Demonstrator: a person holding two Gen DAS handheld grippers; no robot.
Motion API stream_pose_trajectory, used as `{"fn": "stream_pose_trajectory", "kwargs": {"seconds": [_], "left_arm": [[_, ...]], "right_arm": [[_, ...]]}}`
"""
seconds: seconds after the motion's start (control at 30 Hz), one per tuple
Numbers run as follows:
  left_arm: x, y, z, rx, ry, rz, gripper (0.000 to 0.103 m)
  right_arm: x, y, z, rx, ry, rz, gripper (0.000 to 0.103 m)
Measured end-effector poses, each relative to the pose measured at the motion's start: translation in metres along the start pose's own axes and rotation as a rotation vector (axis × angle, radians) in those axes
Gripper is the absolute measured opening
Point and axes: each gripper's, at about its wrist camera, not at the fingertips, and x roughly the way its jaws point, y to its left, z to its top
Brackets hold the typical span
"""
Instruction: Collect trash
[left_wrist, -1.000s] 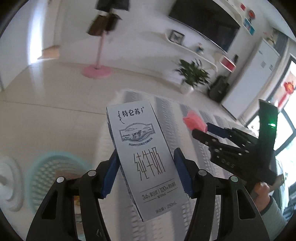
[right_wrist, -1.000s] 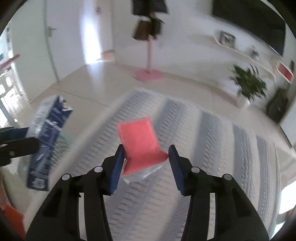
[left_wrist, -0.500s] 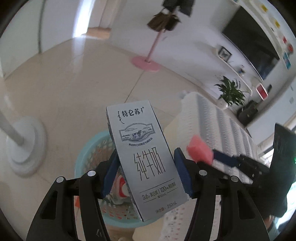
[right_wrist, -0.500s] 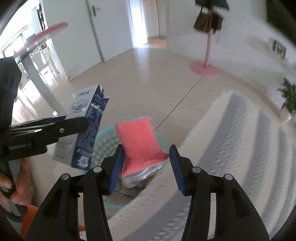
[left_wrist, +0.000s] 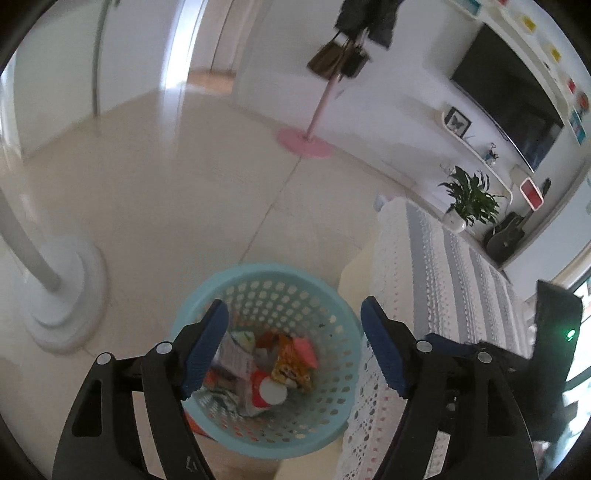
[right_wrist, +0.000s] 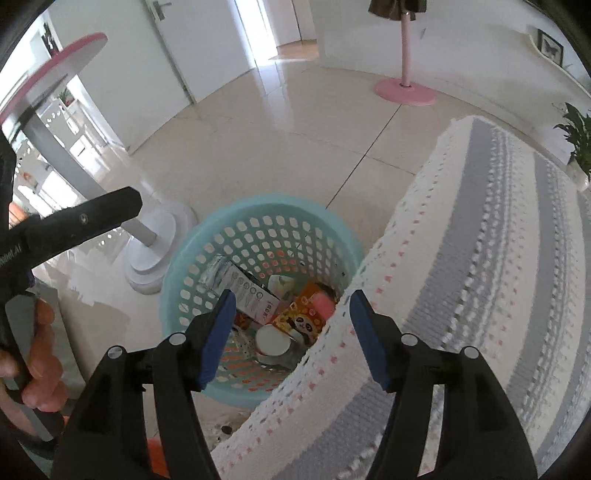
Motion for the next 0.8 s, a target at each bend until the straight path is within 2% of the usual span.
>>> {"fn": "stream_pose_trajectory", "kwargs": {"seconds": [0.1, 0.23, 0.4, 0.5, 0.6, 0.73, 0.8], "left_arm": [[-0.039, -0.025, -0.002, 0.058, -0.087, 0.017, 0.073], [-0.095, -0.057, -0.017, 0.096, -0.212, 0.049, 0.082], [-0.145, -0.087, -0.048, 0.123, -0.338, 0.095, 0.085], [-0.163, -0.099, -0.067, 0.150, -0.406, 0.136, 0.085], [-0.180, -0.107, -0.084, 0.164, -0.491, 0.170, 0.085], [-0.181, -0.110, -0.093, 0.156, -0.513, 0.163, 0.085], [-0.176, -0.112, -0.099, 0.168, -0.528, 0.189, 0.086]], "right_arm": [[-0.039, 0.007, -0.004, -0.006, -0.060, 0.000, 0.060], [-0.096, 0.010, -0.009, 0.021, -0.169, 0.004, 0.060], [-0.160, 0.016, -0.039, 0.054, -0.313, -0.025, 0.065], [-0.193, 0.021, -0.068, 0.068, -0.409, -0.076, 0.071], [-0.215, 0.026, -0.089, 0.085, -0.473, -0.127, 0.071], [-0.235, 0.031, -0.107, 0.082, -0.529, -0.170, 0.071], [-0.238, 0.031, -0.112, 0.073, -0.545, -0.195, 0.072]]}}
